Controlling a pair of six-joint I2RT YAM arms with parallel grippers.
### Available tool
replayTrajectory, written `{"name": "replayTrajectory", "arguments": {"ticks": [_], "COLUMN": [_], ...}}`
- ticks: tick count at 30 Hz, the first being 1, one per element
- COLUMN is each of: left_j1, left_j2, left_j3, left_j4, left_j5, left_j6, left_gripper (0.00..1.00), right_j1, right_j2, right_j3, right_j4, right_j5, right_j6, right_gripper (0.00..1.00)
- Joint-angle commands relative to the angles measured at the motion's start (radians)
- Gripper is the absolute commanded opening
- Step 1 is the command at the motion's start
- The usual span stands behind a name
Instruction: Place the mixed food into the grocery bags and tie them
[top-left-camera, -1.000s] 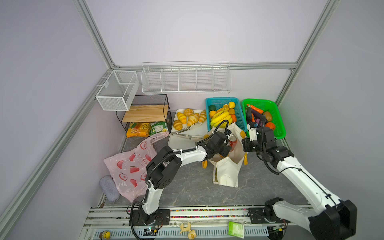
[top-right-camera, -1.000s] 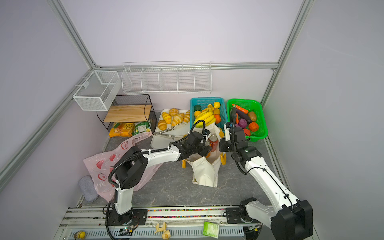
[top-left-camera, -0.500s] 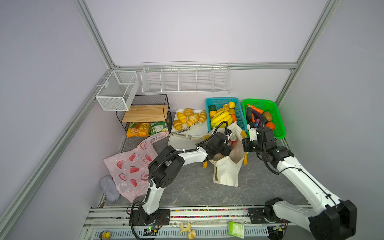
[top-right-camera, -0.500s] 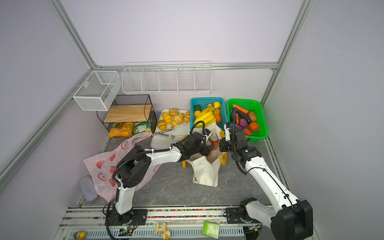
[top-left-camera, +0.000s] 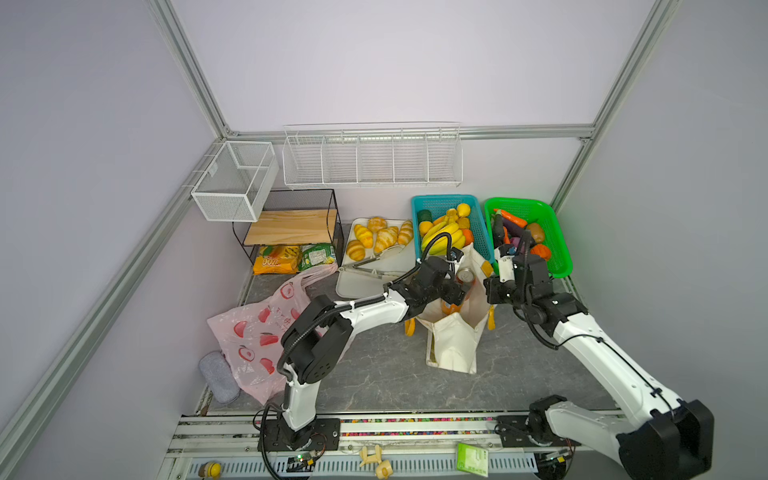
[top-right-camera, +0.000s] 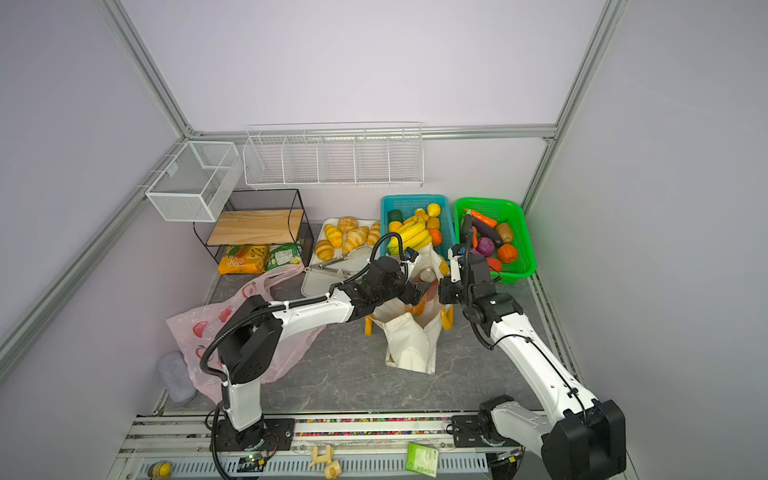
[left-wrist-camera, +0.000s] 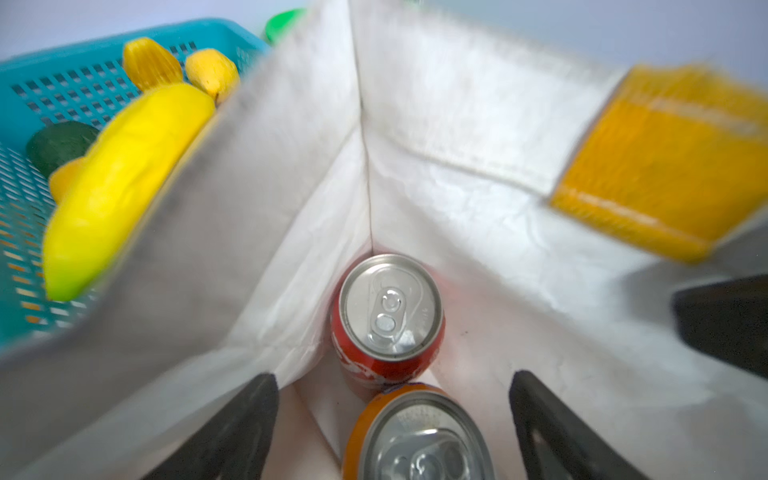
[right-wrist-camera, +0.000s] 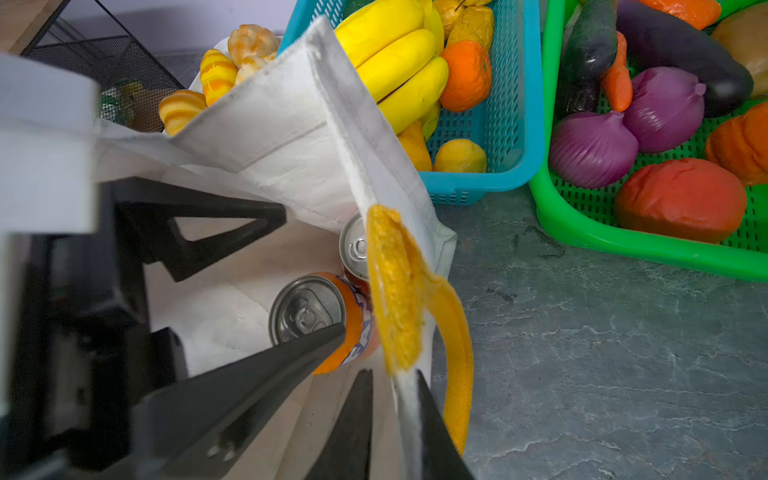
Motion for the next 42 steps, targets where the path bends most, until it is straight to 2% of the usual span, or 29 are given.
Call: {"name": "replayTrajectory", "arguments": {"ticks": [1, 6, 9, 11, 15, 21, 26, 30, 33, 38, 42], "left_j1": [0.004, 0.007, 0.013, 0.050, 0.173, 0.192, 0.192, 0.194, 0.194, 0.202, 0.228], "left_j2": [-0.099, -0.246, -0.366, -0.438, -0.481, -0.416, -0.329, -0.291, -0.305, -0.368, -0.417], "left_j3": [-0.024, -0.061, -0.126, -0.167, -0.206, -0.234, -0.193, -0.186, -0.197, -0.208, -0.218], "left_j4": [-0.035, -0.123, -0.181, -0.254, -0.418, -0.418, -0.415, -0.392, -0.372, -0.404, -0.457], "left_j5": [0.010, -0.016, -0.124, -0.155, -0.069, 0.059, 0.135, 0.152, 0.160, 0.179, 0.167], "left_j6": [0.036, 0.042, -0.020, -0.096, -0.293, -0.357, -0.346, -0.345, -0.338, -0.315, -0.284], "left_gripper": [0.88, 0.88, 0.88, 0.88, 0.87, 0.83, 0.65, 0.49, 0.36, 0.09, 0.00], "right_j1": [-0.003, -0.004, -0.003, -0.003, -0.003, -0.003, -0.001, -0.001, -0.001, 0.004, 0.025], "right_j2": [-0.001, -0.003, -0.005, -0.005, 0.001, 0.003, -0.003, -0.014, -0.024, -0.038, -0.029], "right_j3": [-0.023, -0.023, -0.023, -0.023, -0.019, -0.010, -0.006, -0.013, -0.018, -0.006, 0.006], "right_j4": [0.002, -0.001, -0.001, 0.001, 0.005, 0.001, -0.013, -0.015, -0.020, -0.038, -0.044], "right_j5": [0.012, 0.017, 0.017, 0.016, 0.015, 0.011, 0.009, 0.010, 0.012, -0.019, -0.049], "right_j6": [-0.015, -0.015, -0.015, -0.014, -0.012, -0.004, -0.002, 0.006, 0.010, 0.006, 0.019], "right_gripper": [0.19, 0.19, 0.19, 0.19, 0.19, 0.19, 0.19, 0.19, 0.19, 0.19, 0.17]}}
